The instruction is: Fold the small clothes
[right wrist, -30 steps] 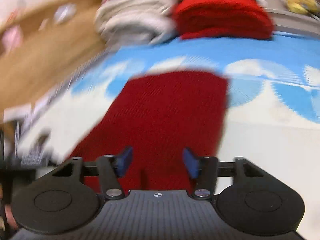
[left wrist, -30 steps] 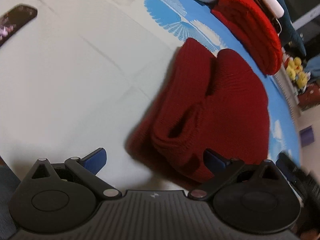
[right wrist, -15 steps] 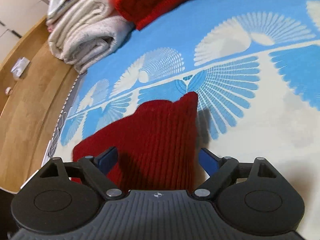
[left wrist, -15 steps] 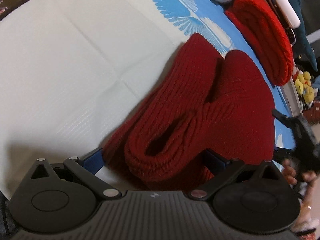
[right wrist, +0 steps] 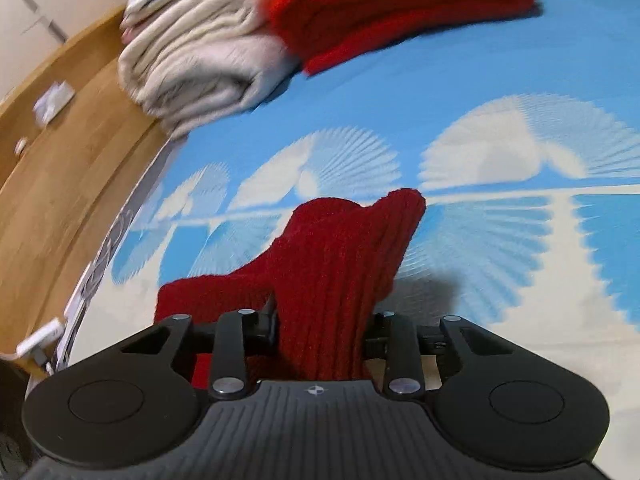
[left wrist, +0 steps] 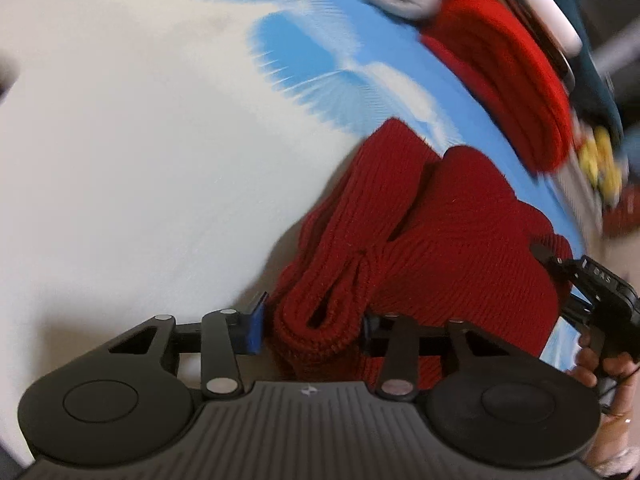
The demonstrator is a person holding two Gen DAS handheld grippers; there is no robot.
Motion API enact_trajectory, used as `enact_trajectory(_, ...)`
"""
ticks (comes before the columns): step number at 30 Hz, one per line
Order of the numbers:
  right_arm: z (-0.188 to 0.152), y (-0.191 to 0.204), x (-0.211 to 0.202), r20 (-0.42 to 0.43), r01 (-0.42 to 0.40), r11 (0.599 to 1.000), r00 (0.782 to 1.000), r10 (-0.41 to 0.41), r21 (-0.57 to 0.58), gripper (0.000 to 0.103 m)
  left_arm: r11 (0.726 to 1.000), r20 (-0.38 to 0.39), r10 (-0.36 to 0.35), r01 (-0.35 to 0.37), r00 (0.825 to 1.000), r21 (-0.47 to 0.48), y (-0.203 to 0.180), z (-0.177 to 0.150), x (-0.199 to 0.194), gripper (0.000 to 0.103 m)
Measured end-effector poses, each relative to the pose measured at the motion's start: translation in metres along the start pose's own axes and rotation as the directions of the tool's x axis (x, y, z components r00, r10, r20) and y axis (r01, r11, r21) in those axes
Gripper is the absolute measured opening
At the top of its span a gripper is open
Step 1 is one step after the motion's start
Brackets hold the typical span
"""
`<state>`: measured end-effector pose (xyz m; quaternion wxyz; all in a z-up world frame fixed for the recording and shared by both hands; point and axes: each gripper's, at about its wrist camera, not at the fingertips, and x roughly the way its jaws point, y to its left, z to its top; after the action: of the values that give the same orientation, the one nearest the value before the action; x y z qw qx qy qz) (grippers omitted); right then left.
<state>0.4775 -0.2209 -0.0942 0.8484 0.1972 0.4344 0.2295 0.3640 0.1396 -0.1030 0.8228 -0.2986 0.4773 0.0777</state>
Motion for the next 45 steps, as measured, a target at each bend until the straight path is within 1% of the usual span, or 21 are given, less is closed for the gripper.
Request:
enact_trajectory(4, -0.017, -0.054, -0.04, 0.05, 0.072, 0.991, 0.996, -0.077, 0.109, 0.033, 0.96, -0.012, 0.037, -0.032, 0.999, 0.279, -0.083, 0.064, 0.037, 0.045)
enact_trajectory(8, -0.07, -0.111, -0.088, 0.066, 0.042, 0.965, 0.996, -0.061, 0.258, 0.033, 0.851, -0.022, 0.068, -0.046, 0.997, 0.523, -0.173, 0.091, 0.09, 0.046)
enact_trajectory(11, -0.108, -0.128, -0.112, 0.108, -0.017, 0.949, 0.994, -0.018, 0.314, 0.033, 0.782, -0.013, 0.084, -0.058, 0.996, 0.621, -0.225, 0.084, 0.121, 0.046)
enact_trajectory(14, -0.129, -0.132, -0.126, 0.126, -0.045, 0.945, 0.992, 0.004, 0.324, 0.033, 0.749, -0.017, 0.08, -0.048, 0.997, 0.661, -0.253, 0.082, 0.143, 0.047)
enact_trajectory(17, -0.134, -0.134, -0.129, 0.14, -0.058, 0.942, 0.99, 0.011, 0.331, 0.033, 0.739, -0.031, 0.079, -0.038, 0.996, 0.673, -0.264, 0.082, 0.156, 0.053)
enact_trajectory(19, -0.135, -0.138, -0.126, 0.139, -0.068, 0.938, 0.99, 0.021, 0.34, 0.035, 0.743, -0.036, 0.096, -0.048, 0.995, 0.667, -0.258, 0.087, 0.16, 0.075)
enact_trajectory(20, -0.136, -0.142, -0.124, 0.136, -0.069, 0.932, 0.991, 0.021, 0.356, 0.037, 0.747, -0.03, 0.105, -0.059, 0.994, 0.662, -0.255, 0.09, 0.161, 0.079)
enact_trajectory(21, -0.137, -0.144, -0.122, 0.13, -0.062, 0.925, 0.991, 0.013, 0.376, 0.041, 0.75, -0.01, 0.115, -0.08, 0.993, 0.656, -0.248, 0.093, 0.157, 0.088)
enact_trajectory(22, -0.137, -0.145, -0.123, 0.124, -0.046, 0.921, 0.992, -0.003, 0.388, 0.054, 0.753, 0.011, 0.133, -0.108, 0.991, 0.648, -0.242, 0.098, 0.154, 0.094)
enact_trajectory(25, -0.139, -0.139, -0.142, 0.135, 0.102, 0.932, 0.978, -0.157, 0.347, 0.081, 0.767, 0.068, 0.19, -0.192, 0.979, 0.613, -0.218, 0.106, 0.139, 0.096)
enact_trajectory(27, -0.139, -0.131, -0.161, 0.182, 0.198, 0.934, 0.949, -0.259, 0.296, 0.081, 0.737, 0.117, 0.233, -0.254, 0.965, 0.626, -0.211, 0.104, 0.126, 0.096)
enact_trajectory(29, -0.13, -0.117, -0.173, 0.242, 0.244, 0.944, 0.924, -0.296, 0.223, 0.075, 0.721, 0.122, 0.182, -0.217, 0.976, 0.658, -0.212, 0.099, 0.109, 0.096)
enact_trajectory(30, -0.12, -0.106, -0.175, 0.273, 0.259, 0.953, 0.916, -0.293, 0.155, 0.066, 0.724, 0.118, 0.158, -0.196, 0.98, 0.661, -0.216, 0.096, 0.104, 0.096)
enact_trajectory(32, -0.096, -0.085, -0.164, 0.291, 0.268, 0.963, 0.919, -0.266, 0.034, 0.046, 0.732, 0.099, 0.092, -0.135, 0.991, 0.668, -0.229, 0.09, 0.097, 0.096)
enact_trajectory(33, -0.082, -0.076, -0.152, 0.282, 0.253, 0.967, 0.929, -0.238, -0.019, 0.034, 0.722, 0.095, 0.074, -0.119, 0.993, 0.681, -0.237, 0.085, 0.098, 0.096)
enact_trajectory(35, -0.052, -0.065, -0.118, 0.252, 0.248, 0.965, 0.942, -0.221, -0.081, 0.022, 0.675, 0.132, 0.102, -0.166, 0.986, 0.719, -0.252, 0.075, 0.11, 0.096)
enact_trajectory(37, -0.031, -0.06, -0.084, 0.229, 0.278, 0.952, 0.942, -0.245, -0.125, 0.017, 0.619, 0.198, 0.183, -0.269, 0.963, 0.738, -0.257, 0.07, 0.136, 0.096)
enact_trajectory(38, -0.022, -0.062, -0.063, 0.215, 0.319, 0.937, 0.934, -0.285, -0.144, 0.015, 0.608, 0.208, 0.221, -0.301, 0.953, 0.735, -0.253, 0.071, 0.15, 0.096)
enact_trajectory(40, -0.014, -0.074, -0.028, 0.155, 0.36, 0.923, 0.928, -0.339, -0.138, 0.011, 0.634, 0.171, 0.256, -0.299, 0.951, 0.713, -0.238, 0.078, 0.174, 0.102)
enact_trajectory(42, -0.014, -0.078, -0.016, 0.188, 0.362, 0.925, 0.922, -0.338, -0.113, 0.011, 0.677, 0.156, 0.226, -0.271, 0.961, 0.685, -0.224, 0.082, 0.18, 0.103)
enact_trajectory(45, -0.018, -0.068, -0.023, 0.211, 0.378, 0.912, 0.915, -0.342, -0.158, 0.011, 0.688, 0.17, 0.191, -0.255, 0.967, 0.679, -0.219, 0.082, 0.166, 0.103)
